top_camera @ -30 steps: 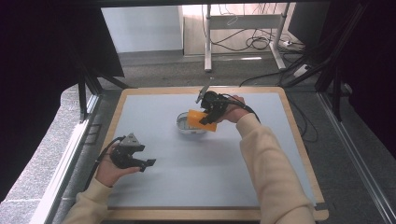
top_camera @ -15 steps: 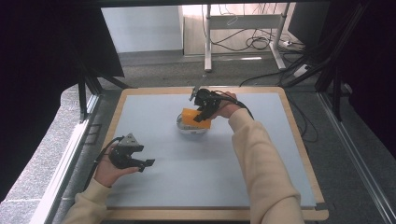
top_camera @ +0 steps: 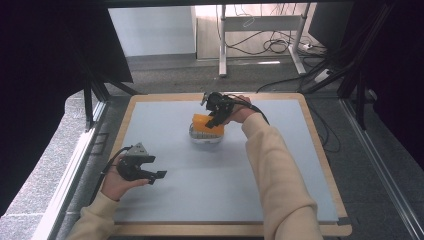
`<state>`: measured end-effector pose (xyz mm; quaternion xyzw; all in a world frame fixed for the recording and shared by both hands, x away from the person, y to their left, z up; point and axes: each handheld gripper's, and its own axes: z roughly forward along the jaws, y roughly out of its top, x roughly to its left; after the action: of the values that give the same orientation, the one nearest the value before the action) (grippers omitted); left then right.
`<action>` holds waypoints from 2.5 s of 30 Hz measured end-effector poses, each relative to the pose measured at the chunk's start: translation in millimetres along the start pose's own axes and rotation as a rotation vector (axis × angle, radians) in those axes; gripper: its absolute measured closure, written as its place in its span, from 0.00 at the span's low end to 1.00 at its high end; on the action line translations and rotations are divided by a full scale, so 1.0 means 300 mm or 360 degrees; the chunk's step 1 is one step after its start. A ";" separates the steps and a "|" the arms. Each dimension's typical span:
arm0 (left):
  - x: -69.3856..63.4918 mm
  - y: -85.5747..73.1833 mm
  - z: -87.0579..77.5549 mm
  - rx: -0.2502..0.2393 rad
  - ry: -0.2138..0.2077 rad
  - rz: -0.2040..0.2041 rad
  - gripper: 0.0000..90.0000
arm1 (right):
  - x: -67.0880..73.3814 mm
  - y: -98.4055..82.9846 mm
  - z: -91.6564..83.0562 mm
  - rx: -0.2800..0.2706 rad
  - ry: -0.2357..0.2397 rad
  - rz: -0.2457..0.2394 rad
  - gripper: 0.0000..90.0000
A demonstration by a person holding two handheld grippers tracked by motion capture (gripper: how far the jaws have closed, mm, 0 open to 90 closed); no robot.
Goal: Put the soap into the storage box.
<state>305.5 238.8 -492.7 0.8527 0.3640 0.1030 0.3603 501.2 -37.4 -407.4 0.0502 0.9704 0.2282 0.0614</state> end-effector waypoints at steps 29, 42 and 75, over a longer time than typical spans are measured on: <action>0.009 -0.007 0.001 0.0015 0.0011 0.0009 0.27 | -0.050 0.014 0.100 0.0054 0.0027 -0.0067 0.69; 0.004 -0.008 0.007 0.0027 0.0001 0.0010 0.27 | -0.046 0.012 0.082 -0.0004 -0.0012 0.0006 0.52; -0.004 -0.008 0.020 0.0060 -0.0011 0.0030 0.27 | -0.022 -0.036 0.001 -0.0240 -0.0180 0.0307 0.30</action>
<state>306.1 235.8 -498.6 0.8631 0.3566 0.0964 0.3445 507.1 -47.7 -412.0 0.1512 0.9361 0.3023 0.0975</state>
